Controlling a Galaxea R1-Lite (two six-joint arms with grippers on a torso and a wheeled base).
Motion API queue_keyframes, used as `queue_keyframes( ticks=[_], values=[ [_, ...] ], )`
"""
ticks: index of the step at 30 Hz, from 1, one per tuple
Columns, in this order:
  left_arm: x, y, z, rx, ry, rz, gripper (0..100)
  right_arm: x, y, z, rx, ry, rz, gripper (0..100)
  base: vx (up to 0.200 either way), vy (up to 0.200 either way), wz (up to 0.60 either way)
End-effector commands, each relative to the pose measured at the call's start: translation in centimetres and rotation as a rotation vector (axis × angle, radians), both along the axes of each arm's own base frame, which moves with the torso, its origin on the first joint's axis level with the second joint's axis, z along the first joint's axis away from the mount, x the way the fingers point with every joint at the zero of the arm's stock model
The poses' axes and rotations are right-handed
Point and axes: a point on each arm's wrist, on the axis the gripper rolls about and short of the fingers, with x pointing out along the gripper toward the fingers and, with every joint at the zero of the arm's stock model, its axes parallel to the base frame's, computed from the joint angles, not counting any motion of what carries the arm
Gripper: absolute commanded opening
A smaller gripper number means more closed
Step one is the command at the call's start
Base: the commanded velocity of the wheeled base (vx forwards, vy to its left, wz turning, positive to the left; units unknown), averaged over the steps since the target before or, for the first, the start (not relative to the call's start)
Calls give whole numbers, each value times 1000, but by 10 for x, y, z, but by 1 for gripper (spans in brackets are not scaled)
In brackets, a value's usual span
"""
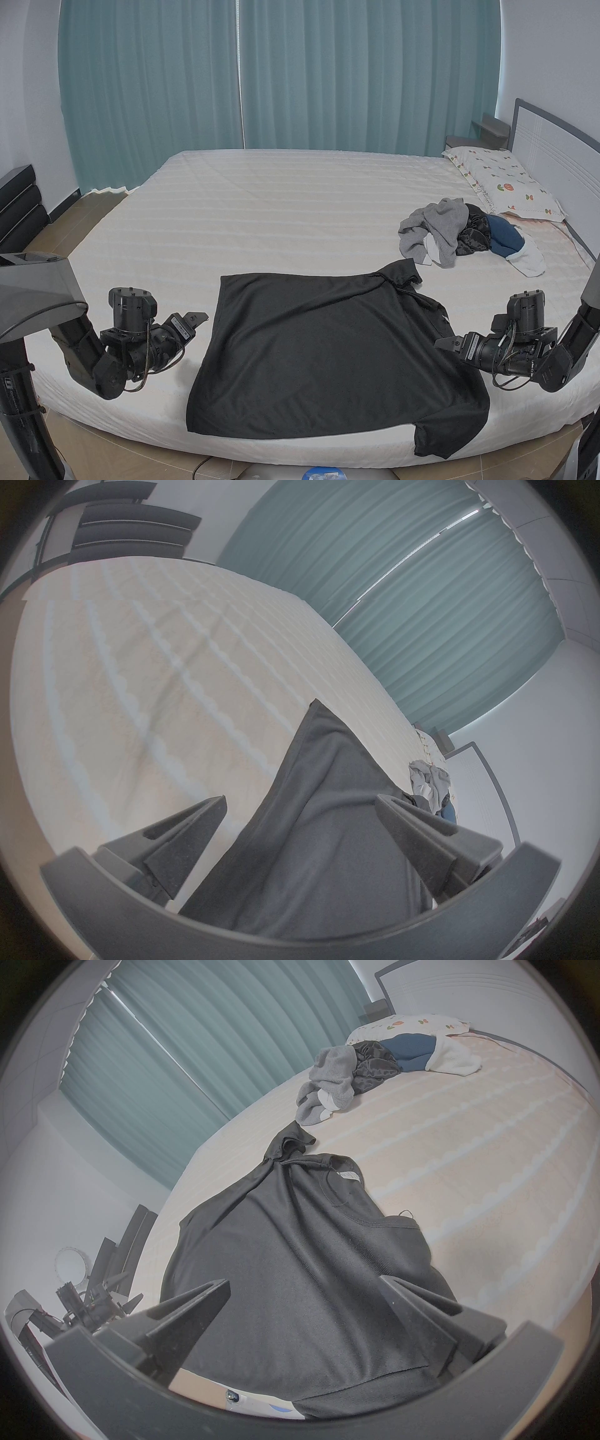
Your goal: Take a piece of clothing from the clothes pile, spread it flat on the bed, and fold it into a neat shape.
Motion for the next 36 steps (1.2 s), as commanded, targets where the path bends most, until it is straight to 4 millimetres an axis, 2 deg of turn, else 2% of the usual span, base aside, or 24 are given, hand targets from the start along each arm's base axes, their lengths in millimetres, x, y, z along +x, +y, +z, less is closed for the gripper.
queue_keyframes(
  ticks=[1,2,3,8,10,11,13,19,22,29,36],
  values=[
    [70,-8,-9,-41,9,-42,100,-1,5,1,7,-2,15,100,0,0,0],
    [70,-8,-9,-41,9,-42,100,-1,5,1,7,-2,15,100,0,0,0],
    [85,-13,-17,-43,1,-62,100,-2,6,0,6,3,20,100,0,0,0],
    [122,-27,-34,-48,-58,-84,100,-4,12,-2,4,13,40,100,0,0,0],
    [123,-28,-35,-48,-58,-84,100,-4,12,-2,4,14,41,100,0,0,0],
    [139,-29,-45,-44,-79,-67,100,-5,14,-3,4,16,50,100,0,0,0],
    [150,-31,-53,-31,-91,-44,100,-5,16,-2,4,14,57,100,0,0,0],
    [158,-29,-58,-20,-107,-16,100,-5,17,-1,10,9,56,100,0,0,0],
    [172,-29,-68,-9,-125,10,100,-5,17,1,14,2,52,100,0,0,0],
    [187,-31,-67,6,-107,37,100,-5,16,3,15,-2,50,100,0,0,0],
    [195,-32,-68,2,-122,39,100,-3,17,0,28,7,43,100,0,0,0]
  ],
)
